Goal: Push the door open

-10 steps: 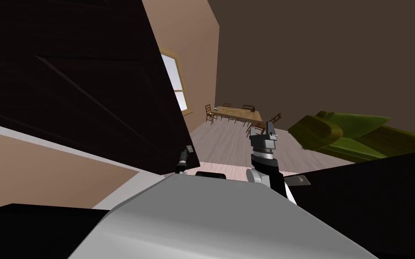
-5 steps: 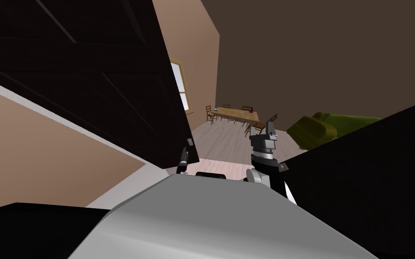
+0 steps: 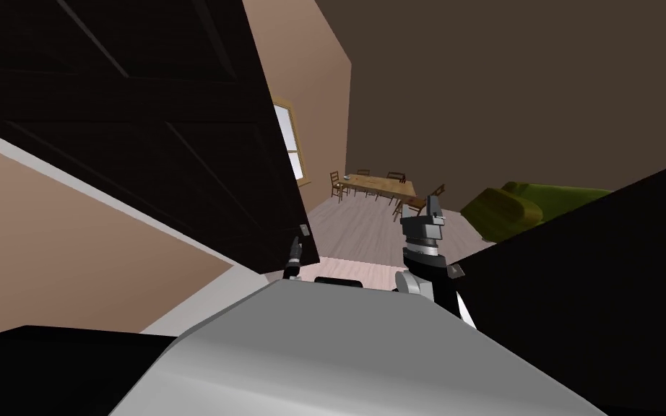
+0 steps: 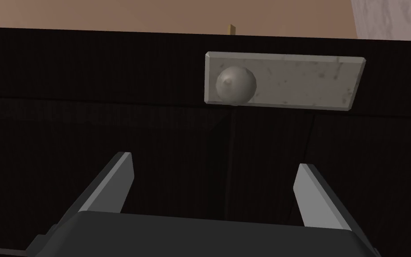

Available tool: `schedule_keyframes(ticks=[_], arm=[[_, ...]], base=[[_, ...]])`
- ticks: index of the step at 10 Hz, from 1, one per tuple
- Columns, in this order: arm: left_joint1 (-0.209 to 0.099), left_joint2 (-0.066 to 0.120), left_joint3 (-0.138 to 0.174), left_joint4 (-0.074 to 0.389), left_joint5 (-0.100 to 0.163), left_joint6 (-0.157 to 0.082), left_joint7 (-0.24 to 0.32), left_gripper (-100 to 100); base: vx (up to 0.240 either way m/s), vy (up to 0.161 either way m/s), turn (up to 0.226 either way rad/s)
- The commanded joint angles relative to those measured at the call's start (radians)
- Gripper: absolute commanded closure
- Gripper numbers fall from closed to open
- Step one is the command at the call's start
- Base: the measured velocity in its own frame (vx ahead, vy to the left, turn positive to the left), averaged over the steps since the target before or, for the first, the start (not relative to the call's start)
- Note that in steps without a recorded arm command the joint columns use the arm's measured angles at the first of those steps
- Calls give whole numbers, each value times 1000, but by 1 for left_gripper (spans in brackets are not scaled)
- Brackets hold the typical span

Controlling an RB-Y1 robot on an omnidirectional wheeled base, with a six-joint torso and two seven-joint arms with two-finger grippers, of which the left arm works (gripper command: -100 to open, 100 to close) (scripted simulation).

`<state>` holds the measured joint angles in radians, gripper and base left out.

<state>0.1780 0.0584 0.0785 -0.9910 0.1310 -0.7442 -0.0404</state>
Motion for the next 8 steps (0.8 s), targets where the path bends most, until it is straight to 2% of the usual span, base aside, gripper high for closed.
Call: schedule_keyframes(ticks=[1,5,6,7,8], arm=[[-3,2,4,8,1,-9,-1,-100],[-11,-10,14,27,5,-27,-6,-100],[-10,-8,12,24,4,-24,-5,-100],[-10,-8,12,24,4,-24,-5,100],[-10,-8,12,24,4,-24,-5,100]], base=[[230,21,-29],[237,51,-29],[93,33,0],[-19,-10,2],[-36,-13,-8]])
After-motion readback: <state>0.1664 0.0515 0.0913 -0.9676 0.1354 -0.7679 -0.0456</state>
